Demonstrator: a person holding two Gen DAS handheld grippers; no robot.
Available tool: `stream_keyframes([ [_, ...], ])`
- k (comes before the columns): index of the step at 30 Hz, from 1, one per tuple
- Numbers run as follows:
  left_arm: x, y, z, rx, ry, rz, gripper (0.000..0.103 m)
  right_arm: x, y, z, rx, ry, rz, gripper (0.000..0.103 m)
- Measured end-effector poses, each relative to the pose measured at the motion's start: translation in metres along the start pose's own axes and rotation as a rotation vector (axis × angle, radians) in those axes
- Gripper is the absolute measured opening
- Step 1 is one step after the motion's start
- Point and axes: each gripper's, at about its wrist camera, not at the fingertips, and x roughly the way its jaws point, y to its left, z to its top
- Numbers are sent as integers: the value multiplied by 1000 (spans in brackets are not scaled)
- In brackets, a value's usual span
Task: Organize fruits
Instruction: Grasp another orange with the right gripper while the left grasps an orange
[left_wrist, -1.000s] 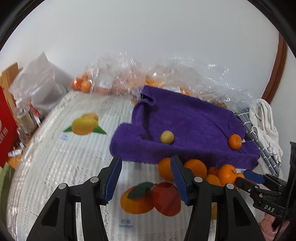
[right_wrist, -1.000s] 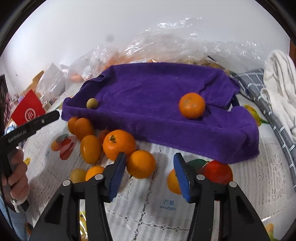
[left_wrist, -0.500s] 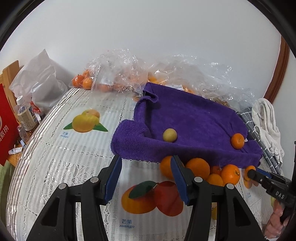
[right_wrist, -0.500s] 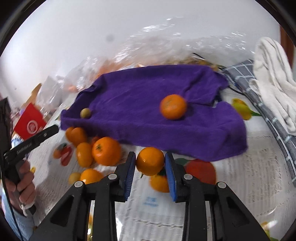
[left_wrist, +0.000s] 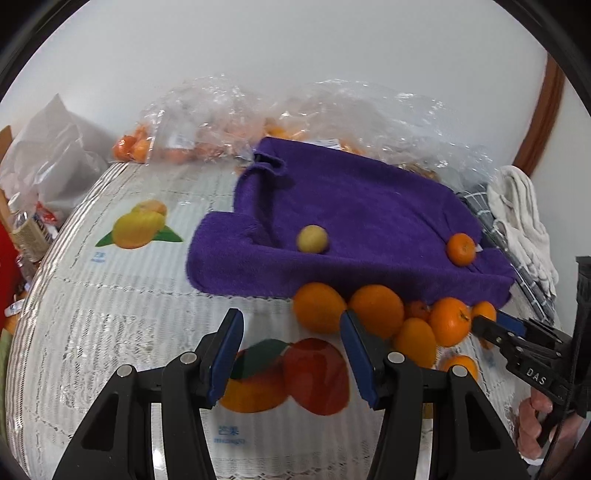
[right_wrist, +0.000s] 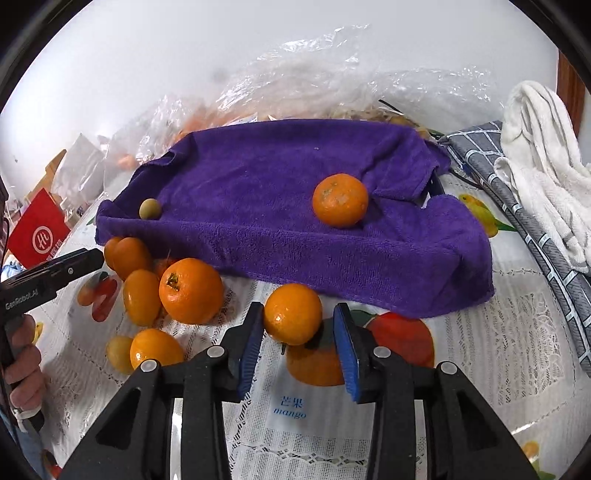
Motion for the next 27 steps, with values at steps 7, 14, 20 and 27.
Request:
stream_keyframes([
  [7,17,-4,0,29,79,-1,55,2,-6,5,53,37,33,37],
  [14,26,-11,6,36,48,8,52,2,-5,7,77,40,36,39],
  [20,26,-11,6,24,30,-5,47,-2,-6,7,87,17,44,31],
  [27,20,-18,3,43,1,-33,36,-6,-10,8,102,3,56,31],
])
